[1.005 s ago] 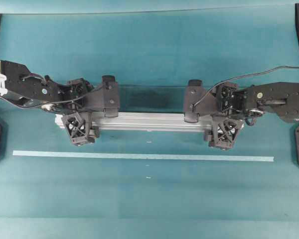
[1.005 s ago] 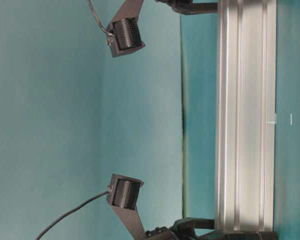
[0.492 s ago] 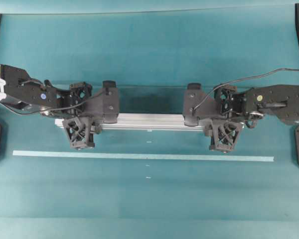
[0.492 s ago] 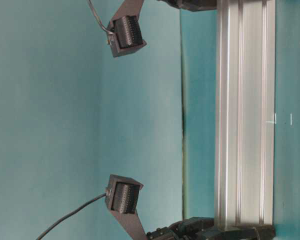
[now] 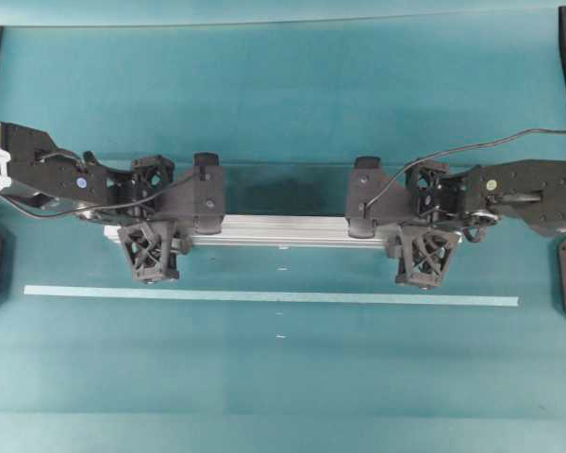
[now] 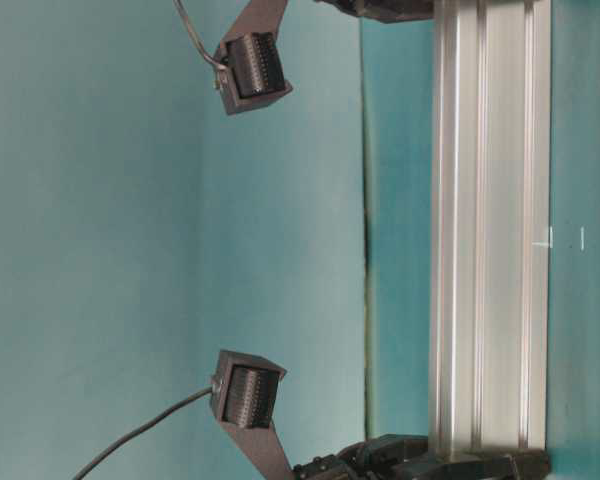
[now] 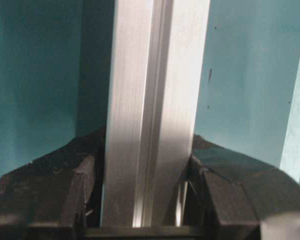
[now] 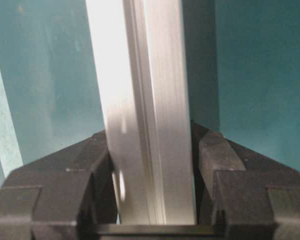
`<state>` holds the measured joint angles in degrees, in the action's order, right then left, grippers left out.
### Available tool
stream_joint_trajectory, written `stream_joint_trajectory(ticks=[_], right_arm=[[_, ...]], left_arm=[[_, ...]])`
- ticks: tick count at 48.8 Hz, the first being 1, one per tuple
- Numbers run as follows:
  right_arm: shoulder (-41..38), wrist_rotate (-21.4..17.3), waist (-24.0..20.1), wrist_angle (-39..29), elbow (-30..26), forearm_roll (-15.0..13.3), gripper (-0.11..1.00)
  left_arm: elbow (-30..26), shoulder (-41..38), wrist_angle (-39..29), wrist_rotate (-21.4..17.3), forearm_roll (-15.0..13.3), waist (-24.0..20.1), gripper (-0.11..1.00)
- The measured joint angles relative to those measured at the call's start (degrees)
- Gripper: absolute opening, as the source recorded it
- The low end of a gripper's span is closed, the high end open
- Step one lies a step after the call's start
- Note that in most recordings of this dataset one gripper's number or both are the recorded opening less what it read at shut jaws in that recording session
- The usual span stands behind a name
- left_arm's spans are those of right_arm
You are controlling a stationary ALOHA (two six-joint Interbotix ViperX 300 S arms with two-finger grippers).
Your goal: Lift the metal rail with both hands and move it towards you.
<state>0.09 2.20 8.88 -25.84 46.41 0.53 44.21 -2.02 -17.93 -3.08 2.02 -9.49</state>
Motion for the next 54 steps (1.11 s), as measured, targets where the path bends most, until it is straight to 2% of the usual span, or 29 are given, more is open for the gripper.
stream_joint_trajectory(ticks=[11, 19, 30, 45, 54], right_arm=[[3.87, 0.09, -0.44, -5.45, -1.85, 3.34, 0.42], [9.05, 0.09, -0.35, -15.03, -5.63, 3.69, 0.42], [14.41, 0.18, -0.44, -30.5, -14.15, 3.87, 0.42], [15.56, -1.05, -0.7, -47.37, -26.89, 4.57, 0.42], [15.64, -3.43, -1.67, -55.02, -33.57, 4.75, 0.42]], left_arm=[[-1.85, 4.48, -7.82, 0.09, -0.09, 0.62, 0.34], [-4.66, 10.2, -15.56, 0.62, -0.18, 1.49, 0.34], [-10.11, 16.7, -26.1, 2.64, -0.18, 3.6, 0.34], [-18.98, 21.27, -39.64, 9.32, -0.18, 5.63, 0.34], [-24.43, 22.24, -44.74, 9.4, -0.18, 6.42, 0.34]])
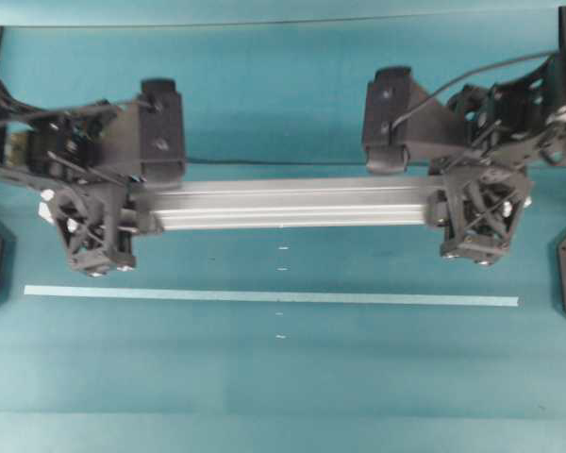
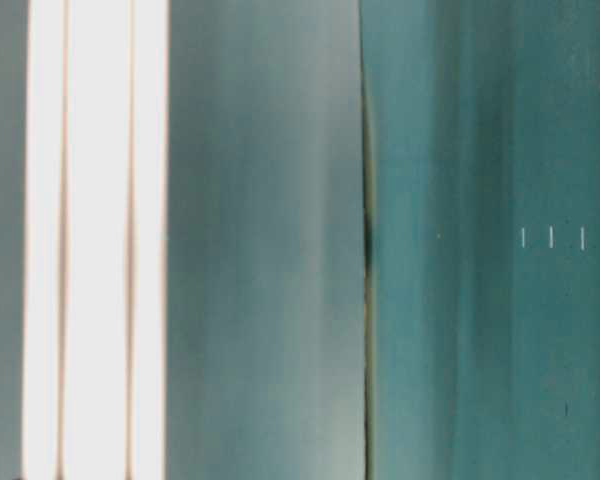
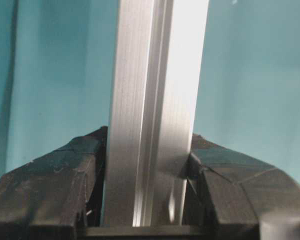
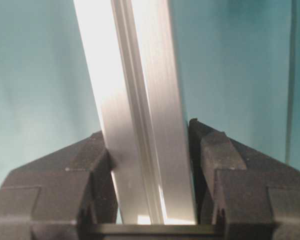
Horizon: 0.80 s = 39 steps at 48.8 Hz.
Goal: Lift the metal rail with both hands and move it towards you.
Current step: 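Lift the rail upward off the table with both grippers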
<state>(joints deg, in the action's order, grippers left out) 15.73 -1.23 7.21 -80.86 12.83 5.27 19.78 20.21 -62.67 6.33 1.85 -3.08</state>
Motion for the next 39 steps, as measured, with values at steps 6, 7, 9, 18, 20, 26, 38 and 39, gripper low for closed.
stream_joint_trajectory(ticks=[6, 7, 9, 18, 20, 26, 38, 39], right_arm=[[0.0, -1.58, -0.79, -3.87, -3.96, 0.09, 0.42], [0.0, -1.93, -1.05, -4.57, -4.75, 0.09, 0.42], [0.0, -2.55, -1.41, -5.62, -6.06, 0.09, 0.42], [0.0, -6.42, -3.25, -11.87, -12.57, 0.0, 0.42], [-0.09, -7.12, -3.69, -12.74, -13.8, 0.0, 0.42], [0.0, -8.79, -4.83, -14.94, -17.23, -0.18, 0.42], [0.0, -9.14, -5.45, -15.47, -18.63, -0.62, 0.42], [0.0, -9.14, -5.36, -15.56, -18.63, -0.62, 0.42]], left_arm=[[-4.39, -0.09, -4.39, 0.44, 0.0, 0.79, 0.34], [-5.27, 0.0, -5.36, 0.53, 0.0, 0.88, 0.34], [-7.21, -0.26, -7.47, 0.53, 0.0, 1.23, 0.34], [-16.17, -2.55, -16.0, 0.7, 0.0, 2.29, 0.34], [-18.11, -3.08, -18.02, 0.7, -0.09, 2.37, 0.34], [-22.94, -4.75, -21.36, 0.79, -0.26, 2.9, 0.34], [-26.98, -6.15, -22.15, 0.97, -0.26, 3.6, 0.34], [-26.98, -6.24, -22.15, 0.97, -0.26, 3.6, 0.34]])
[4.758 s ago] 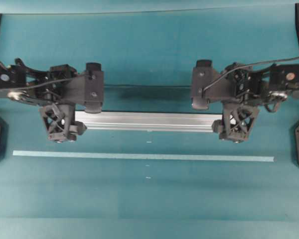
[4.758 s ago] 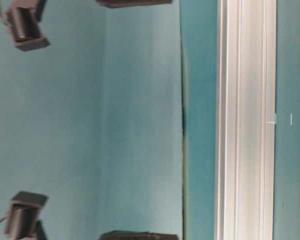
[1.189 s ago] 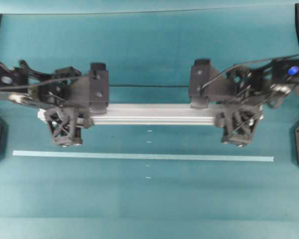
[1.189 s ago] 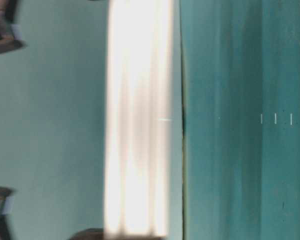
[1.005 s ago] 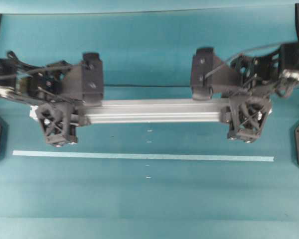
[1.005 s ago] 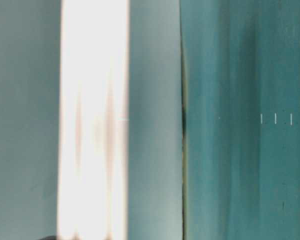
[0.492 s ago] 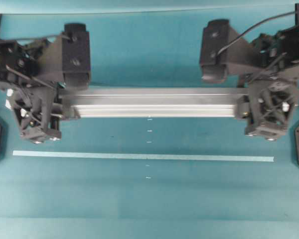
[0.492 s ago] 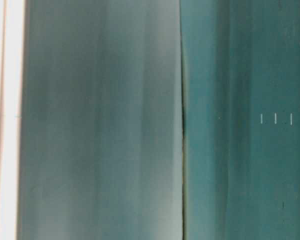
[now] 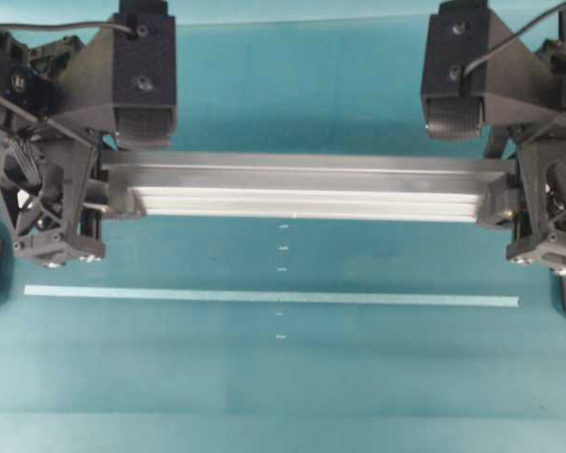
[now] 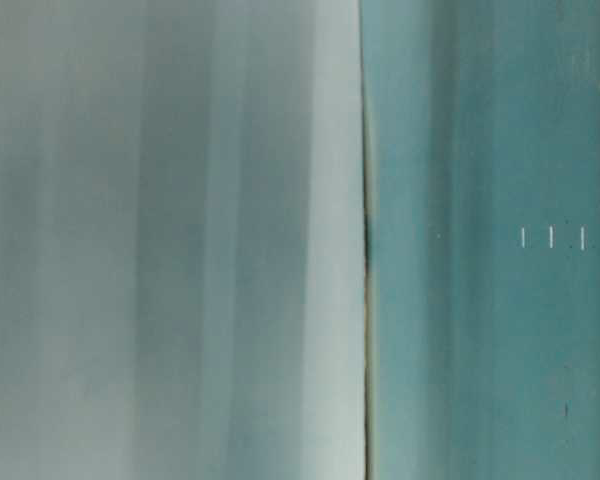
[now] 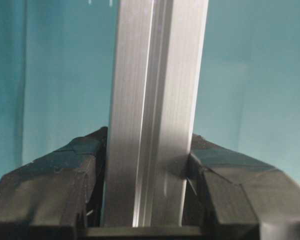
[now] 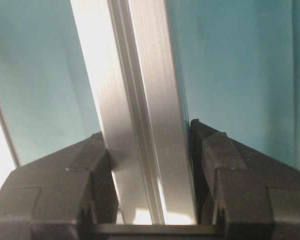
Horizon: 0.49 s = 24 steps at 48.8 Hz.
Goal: Lift the metal rail with both hands and move it towards you.
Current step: 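Lift the rail upward off the table with both grippers, then lower the held rail while carrying it toward the front edge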
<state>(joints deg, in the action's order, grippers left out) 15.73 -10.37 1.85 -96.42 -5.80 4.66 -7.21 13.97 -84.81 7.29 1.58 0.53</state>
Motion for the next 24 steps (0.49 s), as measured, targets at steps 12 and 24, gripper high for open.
stream_joint_trajectory(ticks=[12, 24], right_arm=[[0.0, -0.09, -0.09, 0.0, 0.09, -0.09, 0.42], [0.18, 0.0, -0.09, 0.97, 3.6, -0.09, 0.42]], left_arm=[[0.0, 0.0, -0.09, 0.18, 0.0, 0.18, 0.34], [2.55, -0.09, 0.26, 0.44, 0.09, 0.09, 0.34]])
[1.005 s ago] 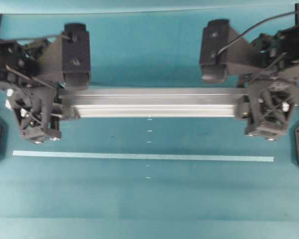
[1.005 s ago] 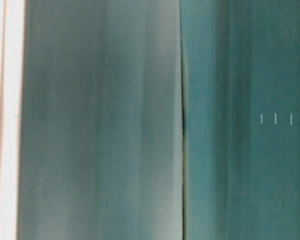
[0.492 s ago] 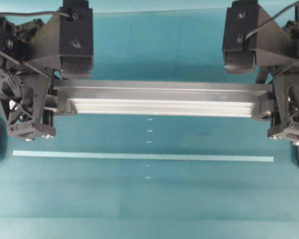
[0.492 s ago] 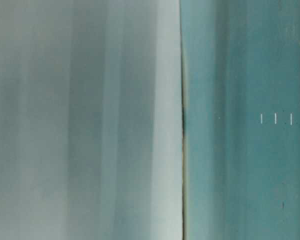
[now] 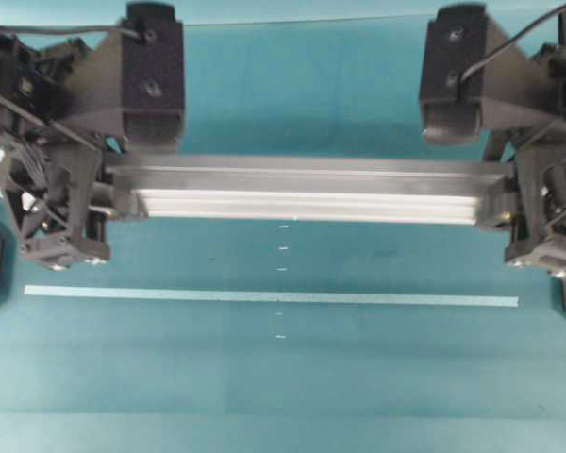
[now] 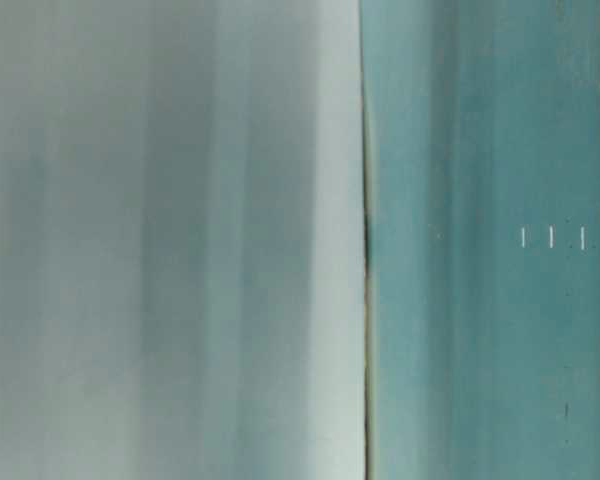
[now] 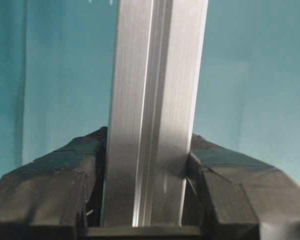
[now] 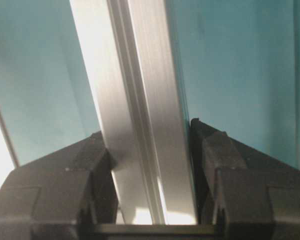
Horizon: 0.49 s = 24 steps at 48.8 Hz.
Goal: Lift the metal rail with both hands and move it towards you.
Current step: 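Lower the held rail while carrying it toward the front edge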
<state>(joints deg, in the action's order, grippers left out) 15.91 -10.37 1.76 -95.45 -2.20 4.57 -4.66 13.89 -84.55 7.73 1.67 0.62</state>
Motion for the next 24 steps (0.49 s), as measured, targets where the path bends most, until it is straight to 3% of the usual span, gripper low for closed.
stream_joint_trajectory(ticks=[9, 24], right_arm=[[0.09, 0.0, 0.0, 5.1, 7.65, 0.0, 0.42], [0.35, 0.09, 0.0, 16.79, 19.78, -0.26, 0.42]], left_arm=[[7.12, -0.18, 2.29, 1.41, 0.0, 0.09, 0.34], [21.8, -0.18, 16.88, 2.29, 0.26, 0.18, 0.34]])
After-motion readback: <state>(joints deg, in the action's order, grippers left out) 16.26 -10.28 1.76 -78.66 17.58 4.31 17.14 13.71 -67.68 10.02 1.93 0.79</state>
